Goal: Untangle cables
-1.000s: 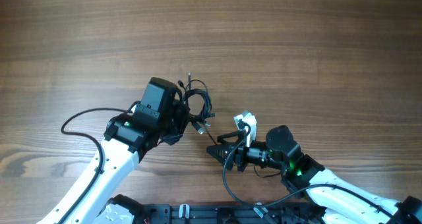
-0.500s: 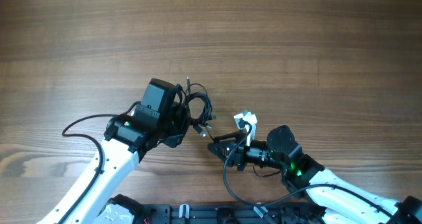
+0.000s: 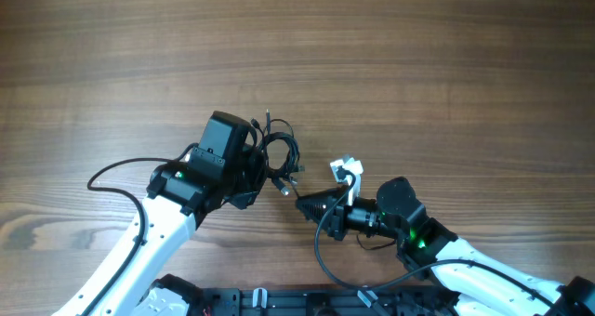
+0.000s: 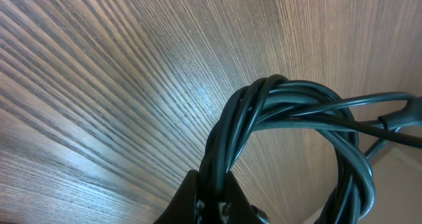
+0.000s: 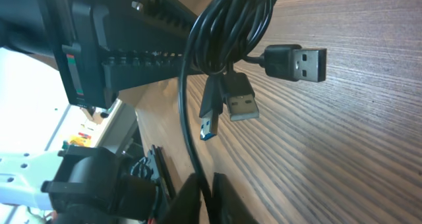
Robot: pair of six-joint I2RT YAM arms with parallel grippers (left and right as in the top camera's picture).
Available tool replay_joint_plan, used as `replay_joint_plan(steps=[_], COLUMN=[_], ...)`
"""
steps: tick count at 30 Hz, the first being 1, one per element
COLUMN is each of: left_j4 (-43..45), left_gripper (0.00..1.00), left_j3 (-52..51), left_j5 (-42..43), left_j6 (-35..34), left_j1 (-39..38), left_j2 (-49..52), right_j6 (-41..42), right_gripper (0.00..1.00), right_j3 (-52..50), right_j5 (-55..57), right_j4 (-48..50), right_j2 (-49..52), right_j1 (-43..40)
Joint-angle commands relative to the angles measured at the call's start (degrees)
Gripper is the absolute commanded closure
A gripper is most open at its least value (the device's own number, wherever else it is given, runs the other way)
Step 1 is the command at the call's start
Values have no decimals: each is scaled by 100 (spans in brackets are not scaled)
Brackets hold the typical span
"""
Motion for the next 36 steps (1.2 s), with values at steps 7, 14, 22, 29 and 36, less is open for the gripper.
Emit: replay_joint_plan(steps=[7, 14, 22, 29, 36], left_j4=[85, 232, 317, 542, 577], left_gripper=[96, 96, 96, 96, 96], left_j3=[79, 79, 79, 79, 79], left_j5=[0, -192, -260, -280, -387], left_j6=[2645, 4057, 4920, 5484, 5635], left_j1=[24, 17, -361, -935, -1054], left_j2=[-92, -92, -92, -92, -92], right_j6=[776, 1633, 1943, 2223, 2675], right_gripper=[95, 95, 95, 95, 95], right_j3=[87, 87, 87, 87, 87], right_j5=[-328, -675, -507, 35, 675], right_j4=[330, 1021, 1128, 1003, 407], right_j2=[42, 42, 42, 46, 48], right_j1=[28, -13, -380, -612, -614])
